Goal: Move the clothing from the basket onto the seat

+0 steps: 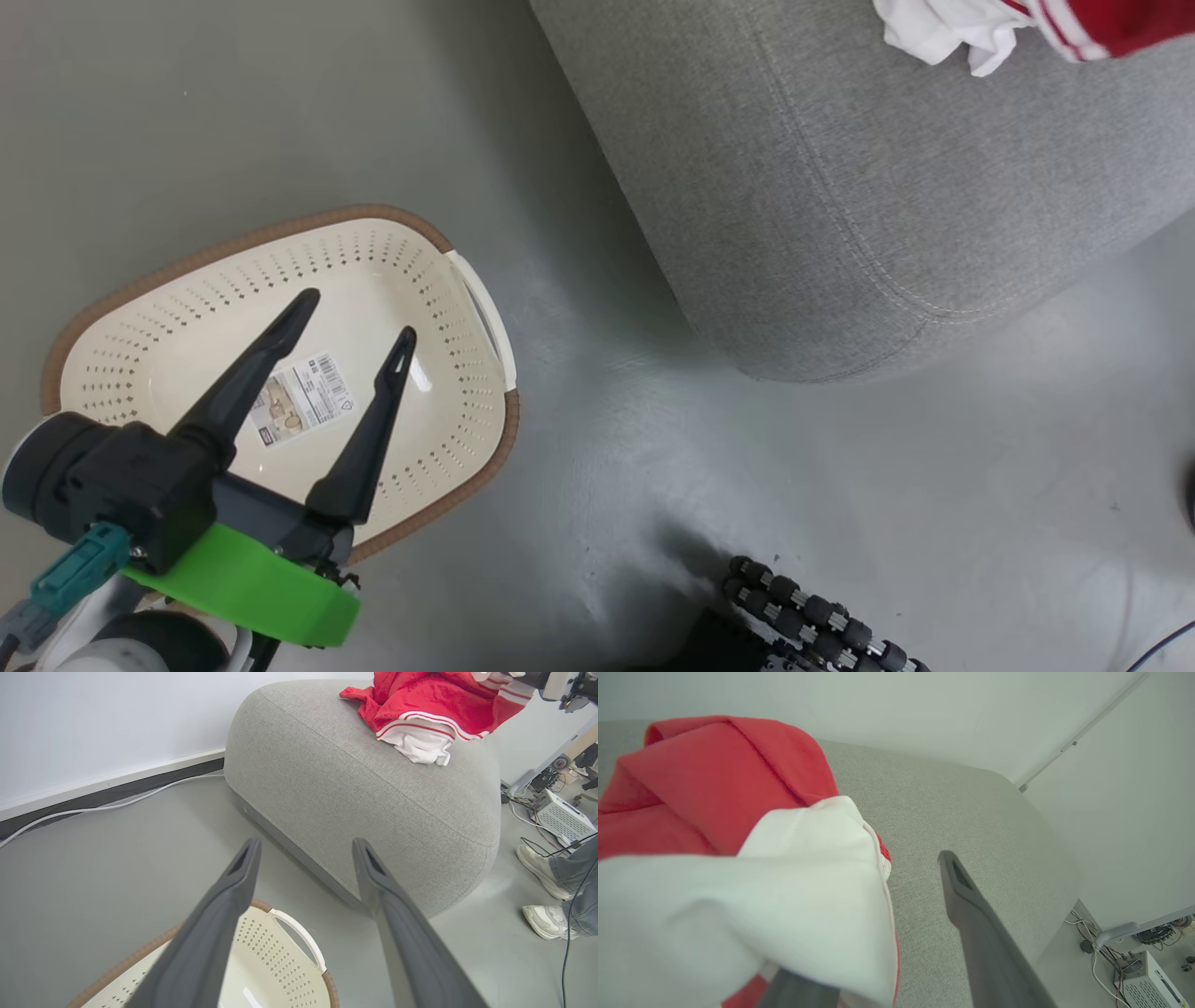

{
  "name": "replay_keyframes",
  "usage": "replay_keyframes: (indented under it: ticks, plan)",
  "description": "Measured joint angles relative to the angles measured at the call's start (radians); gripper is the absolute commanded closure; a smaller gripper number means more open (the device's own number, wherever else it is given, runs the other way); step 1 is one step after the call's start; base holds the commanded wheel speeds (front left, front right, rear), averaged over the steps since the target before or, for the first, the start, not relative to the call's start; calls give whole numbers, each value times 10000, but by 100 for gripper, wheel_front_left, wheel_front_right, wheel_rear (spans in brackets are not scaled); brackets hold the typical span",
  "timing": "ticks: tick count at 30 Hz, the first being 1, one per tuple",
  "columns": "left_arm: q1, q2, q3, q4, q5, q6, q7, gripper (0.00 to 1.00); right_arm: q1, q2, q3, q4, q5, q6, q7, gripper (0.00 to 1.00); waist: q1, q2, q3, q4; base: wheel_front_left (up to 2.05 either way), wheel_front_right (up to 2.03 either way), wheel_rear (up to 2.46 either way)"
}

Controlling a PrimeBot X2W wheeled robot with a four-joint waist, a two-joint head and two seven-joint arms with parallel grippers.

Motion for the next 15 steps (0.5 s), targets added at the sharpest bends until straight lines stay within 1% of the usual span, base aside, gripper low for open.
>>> replay_keyframes:
  ticks: [4, 6, 8, 11, 13, 15]
  plan:
    - [-3, -188, -224, -2, -113, -17, -81, 0, -2, -276, -453, 17, 33, -17, -151, 0, 0, 0, -314, -95, 0, 0, 0]
    - [-10, -286, -284, 12, -167, -61, -134, 0, 5, -445, -662, -13, 100, -19, -384, 0, 0, 0, -406, -57, 0, 0, 0]
    - [-15, -366, -316, 81, -173, -109, -286, 0, 46, -447, -871, -176, 222, -23, -698, 0, 0, 0, -475, 33, 0, 0, 0]
    - [-24, -510, -299, 291, -201, -109, -500, 0, 371, 4, -855, -403, 435, -21, -932, 0, 0, 0, -628, 171, 0, 0, 0]
    - [-21, -627, -282, 391, -299, -107, -640, 0, 876, 410, -706, -476, 525, -21, -1095, 0, 0, 0, -770, 244, 0, 0, 0]
    - [-10, -738, -286, 510, -510, -109, -803, 0, 1441, 646, -596, -499, 533, -21, -1315, 0, 0, 0, -933, 301, 0, 0, 0]
